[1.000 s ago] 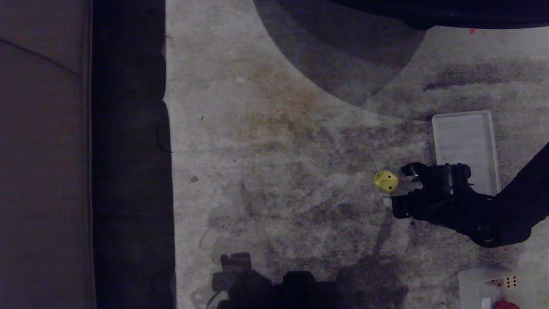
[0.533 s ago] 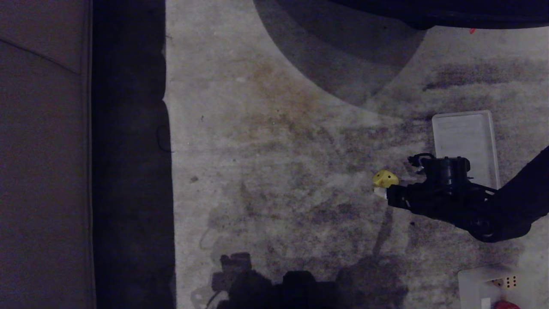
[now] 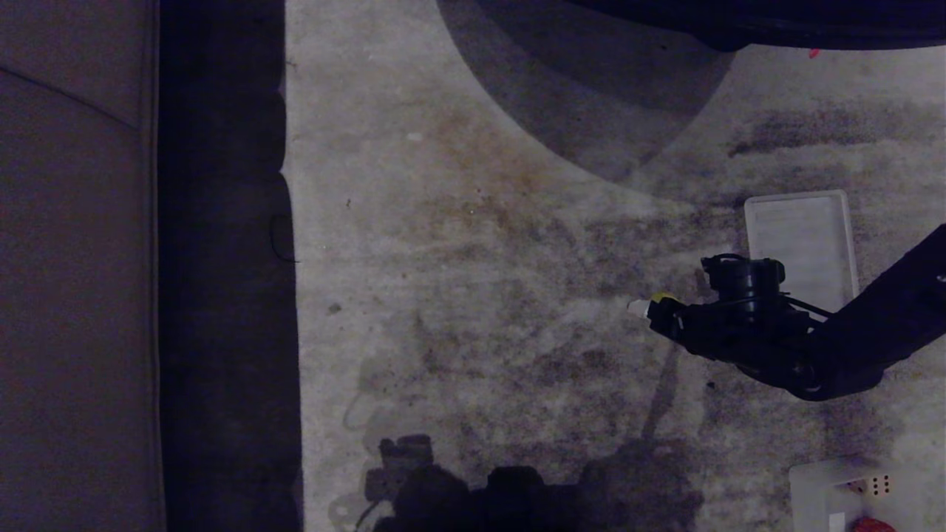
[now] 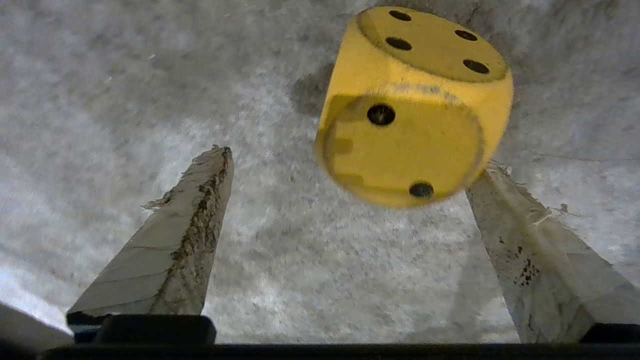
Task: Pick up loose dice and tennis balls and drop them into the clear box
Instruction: Pick up toys out of the box
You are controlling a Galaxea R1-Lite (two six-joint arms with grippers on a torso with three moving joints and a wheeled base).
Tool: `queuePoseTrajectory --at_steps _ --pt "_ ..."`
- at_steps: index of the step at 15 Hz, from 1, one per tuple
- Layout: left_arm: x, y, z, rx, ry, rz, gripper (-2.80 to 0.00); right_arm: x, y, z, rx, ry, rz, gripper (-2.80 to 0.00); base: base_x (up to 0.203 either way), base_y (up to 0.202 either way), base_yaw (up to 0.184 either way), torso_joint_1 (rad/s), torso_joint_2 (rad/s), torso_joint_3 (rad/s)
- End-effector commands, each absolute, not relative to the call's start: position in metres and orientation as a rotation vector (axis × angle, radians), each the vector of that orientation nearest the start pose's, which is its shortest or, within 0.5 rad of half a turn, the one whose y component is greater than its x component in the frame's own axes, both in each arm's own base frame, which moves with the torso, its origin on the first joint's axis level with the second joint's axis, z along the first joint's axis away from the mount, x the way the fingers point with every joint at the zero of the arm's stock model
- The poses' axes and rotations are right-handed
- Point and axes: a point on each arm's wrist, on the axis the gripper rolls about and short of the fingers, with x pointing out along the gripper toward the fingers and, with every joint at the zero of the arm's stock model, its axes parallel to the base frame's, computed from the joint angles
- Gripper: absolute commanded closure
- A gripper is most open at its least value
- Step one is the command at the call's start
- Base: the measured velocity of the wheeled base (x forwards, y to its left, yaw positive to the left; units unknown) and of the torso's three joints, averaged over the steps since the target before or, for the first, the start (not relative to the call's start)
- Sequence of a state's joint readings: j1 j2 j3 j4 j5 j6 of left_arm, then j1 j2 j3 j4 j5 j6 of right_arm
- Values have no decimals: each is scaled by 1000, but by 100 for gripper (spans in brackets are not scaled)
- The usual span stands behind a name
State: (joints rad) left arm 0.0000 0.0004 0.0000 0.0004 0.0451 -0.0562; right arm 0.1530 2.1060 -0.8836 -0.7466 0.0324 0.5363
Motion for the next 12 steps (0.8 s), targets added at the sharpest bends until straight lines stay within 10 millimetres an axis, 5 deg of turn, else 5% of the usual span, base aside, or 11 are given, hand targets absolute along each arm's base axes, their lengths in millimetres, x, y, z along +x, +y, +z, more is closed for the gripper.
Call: queuePoseTrajectory --at_steps 1,10,11,12 --pt "-23 1 75 -57 -1 46 0 382 59 64 501 506 17 -280 0 0 0 0 0 0" --pt "-23 1 75 -57 -1 46 0 396 57 64 489 464 -23 -280 0 0 0 0 0 0" --pt "-23 1 75 -57 2 46 0 396 57 64 484 468 -22 0 0 0 0 0 0 0" --pt "-23 1 75 -57 0 46 0 396 57 62 472 475 -22 0 0 0 0 0 0 0"
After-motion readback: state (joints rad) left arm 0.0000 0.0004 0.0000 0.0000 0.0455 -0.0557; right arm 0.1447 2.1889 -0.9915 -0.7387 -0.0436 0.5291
